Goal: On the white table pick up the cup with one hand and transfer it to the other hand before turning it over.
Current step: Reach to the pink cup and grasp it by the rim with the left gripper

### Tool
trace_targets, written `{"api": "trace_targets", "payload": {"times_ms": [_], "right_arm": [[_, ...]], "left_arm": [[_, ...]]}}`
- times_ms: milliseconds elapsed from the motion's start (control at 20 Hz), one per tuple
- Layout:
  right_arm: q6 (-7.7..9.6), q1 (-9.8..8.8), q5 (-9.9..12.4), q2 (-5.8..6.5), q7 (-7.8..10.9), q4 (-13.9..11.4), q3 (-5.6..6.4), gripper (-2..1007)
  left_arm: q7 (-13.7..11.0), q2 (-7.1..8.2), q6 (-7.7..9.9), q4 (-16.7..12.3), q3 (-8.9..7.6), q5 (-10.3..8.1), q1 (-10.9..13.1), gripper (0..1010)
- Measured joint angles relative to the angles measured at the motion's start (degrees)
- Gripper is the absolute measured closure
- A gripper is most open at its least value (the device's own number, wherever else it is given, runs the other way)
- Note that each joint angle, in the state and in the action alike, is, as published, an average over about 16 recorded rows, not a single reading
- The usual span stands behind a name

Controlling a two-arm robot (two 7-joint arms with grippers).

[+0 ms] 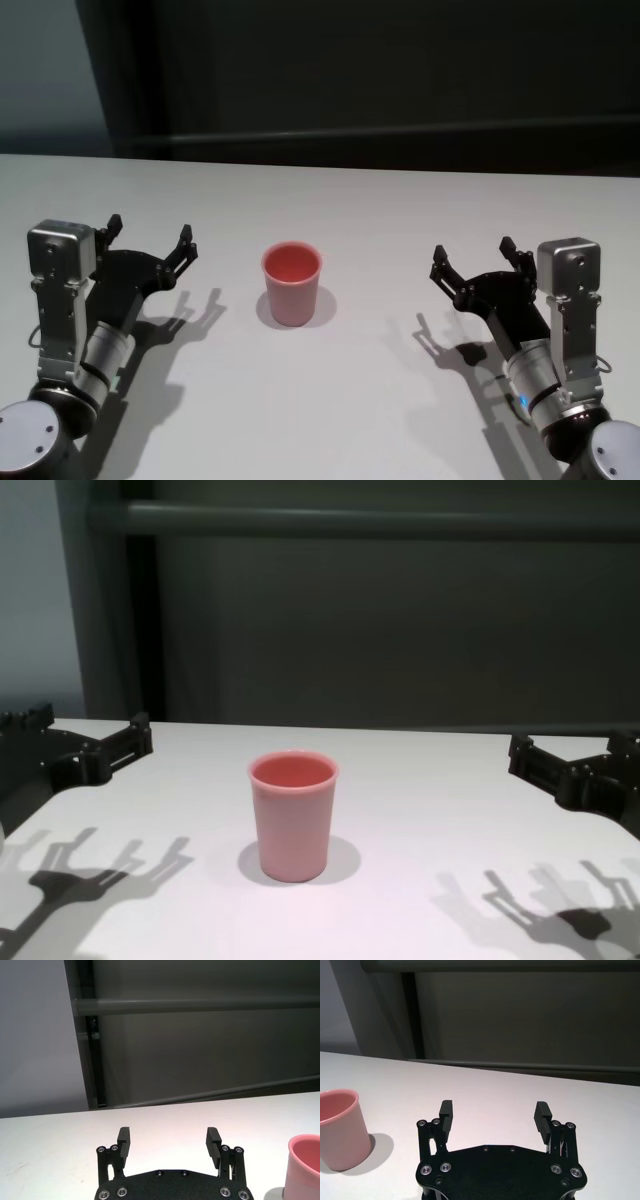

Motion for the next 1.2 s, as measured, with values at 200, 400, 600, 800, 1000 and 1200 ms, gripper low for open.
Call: {"api": "trace_targets", "payload": {"times_ms": [200, 400, 600, 800, 1000, 1200], "right_arm": [[0.0, 0.0, 0.0, 0.0, 0.0, 0.0, 0.0, 3], [0.0, 0.0, 0.0, 0.0, 0.0, 0.0, 0.0, 3], [0.0, 0.0, 0.0, 0.0, 0.0, 0.0, 0.0, 3], [0.0, 0.0, 0.0, 0.0, 0.0, 0.0, 0.0, 3], [0.0, 0.0, 0.0, 0.0, 0.0, 0.0, 0.0, 3], [0.0, 0.0, 0.0, 0.0, 0.0, 0.0, 0.0, 3]], "left_arm": [[0.0, 0.0, 0.0, 0.0, 0.0, 0.0, 0.0, 7], [0.0, 0.0, 0.0, 0.0, 0.0, 0.0, 0.0, 7], [0.0, 0.0, 0.0, 0.0, 0.0, 0.0, 0.0, 7], [0.0, 0.0, 0.0, 0.0, 0.0, 0.0, 0.0, 7], [0.0, 0.0, 0.0, 0.0, 0.0, 0.0, 0.0, 7], [0.0, 0.0, 0.0, 0.0, 0.0, 0.0, 0.0, 7]]}}
